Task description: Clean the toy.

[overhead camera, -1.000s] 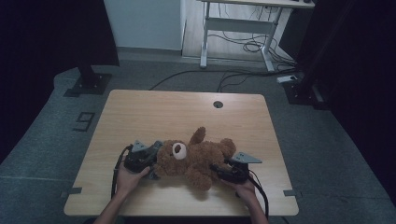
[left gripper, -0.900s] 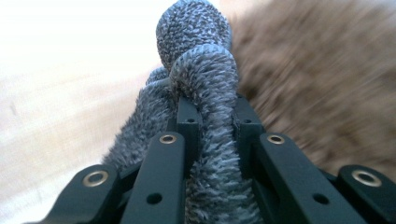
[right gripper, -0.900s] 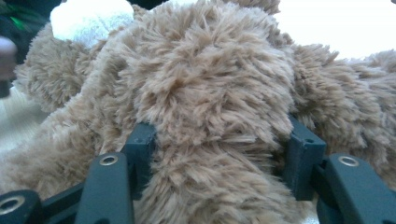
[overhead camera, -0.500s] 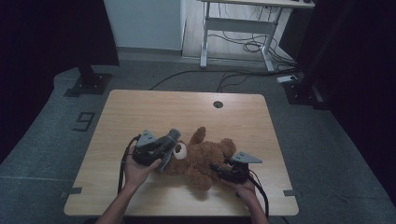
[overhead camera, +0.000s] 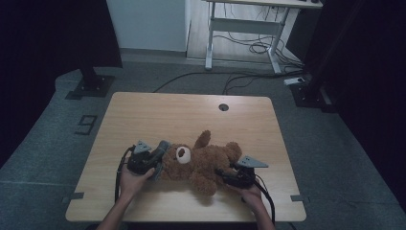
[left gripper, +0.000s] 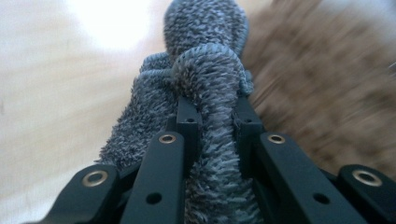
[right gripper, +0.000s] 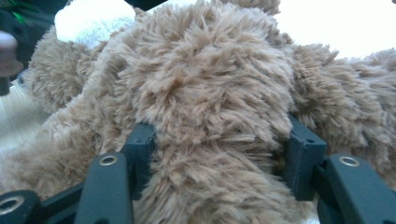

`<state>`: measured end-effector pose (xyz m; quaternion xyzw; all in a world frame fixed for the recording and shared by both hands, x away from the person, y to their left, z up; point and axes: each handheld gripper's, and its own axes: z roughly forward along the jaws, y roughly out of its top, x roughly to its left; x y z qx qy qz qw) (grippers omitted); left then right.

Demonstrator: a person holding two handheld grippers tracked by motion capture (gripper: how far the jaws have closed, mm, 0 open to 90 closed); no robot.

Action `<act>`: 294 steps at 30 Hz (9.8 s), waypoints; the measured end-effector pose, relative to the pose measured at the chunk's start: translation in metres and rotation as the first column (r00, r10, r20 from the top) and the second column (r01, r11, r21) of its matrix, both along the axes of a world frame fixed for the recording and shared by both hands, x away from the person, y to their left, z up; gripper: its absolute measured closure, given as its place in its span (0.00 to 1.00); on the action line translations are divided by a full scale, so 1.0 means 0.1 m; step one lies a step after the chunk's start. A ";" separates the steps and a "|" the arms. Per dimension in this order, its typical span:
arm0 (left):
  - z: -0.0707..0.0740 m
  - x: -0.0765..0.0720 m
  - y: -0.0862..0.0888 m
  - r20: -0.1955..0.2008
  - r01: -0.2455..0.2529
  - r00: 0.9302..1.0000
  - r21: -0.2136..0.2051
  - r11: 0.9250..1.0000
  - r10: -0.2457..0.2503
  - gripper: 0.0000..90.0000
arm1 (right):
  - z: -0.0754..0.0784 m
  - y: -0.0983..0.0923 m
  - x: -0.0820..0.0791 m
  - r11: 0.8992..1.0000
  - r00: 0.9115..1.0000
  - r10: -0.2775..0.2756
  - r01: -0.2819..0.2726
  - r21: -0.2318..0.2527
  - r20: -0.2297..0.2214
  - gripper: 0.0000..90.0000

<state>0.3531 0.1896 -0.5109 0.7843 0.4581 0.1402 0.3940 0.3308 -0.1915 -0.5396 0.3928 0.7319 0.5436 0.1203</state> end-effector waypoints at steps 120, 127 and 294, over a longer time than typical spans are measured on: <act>0.51 0.10 -0.20 0.137 0.009 0.990 0.024 1.000 -0.012 0.86 | 0.09 0.17 -0.06 0.993 0.990 -0.014 0.030 -0.115 0.141 0.68; 0.53 0.04 -0.18 0.149 -0.011 0.989 0.057 0.998 0.002 0.86 | 0.09 0.15 -0.05 0.994 0.991 -0.014 0.028 -0.106 0.132 0.68; 0.56 0.56 -0.81 0.021 0.104 0.994 0.040 0.994 -0.105 0.85 | 0.04 0.19 0.05 0.981 0.964 -0.084 0.124 -0.147 0.253 0.65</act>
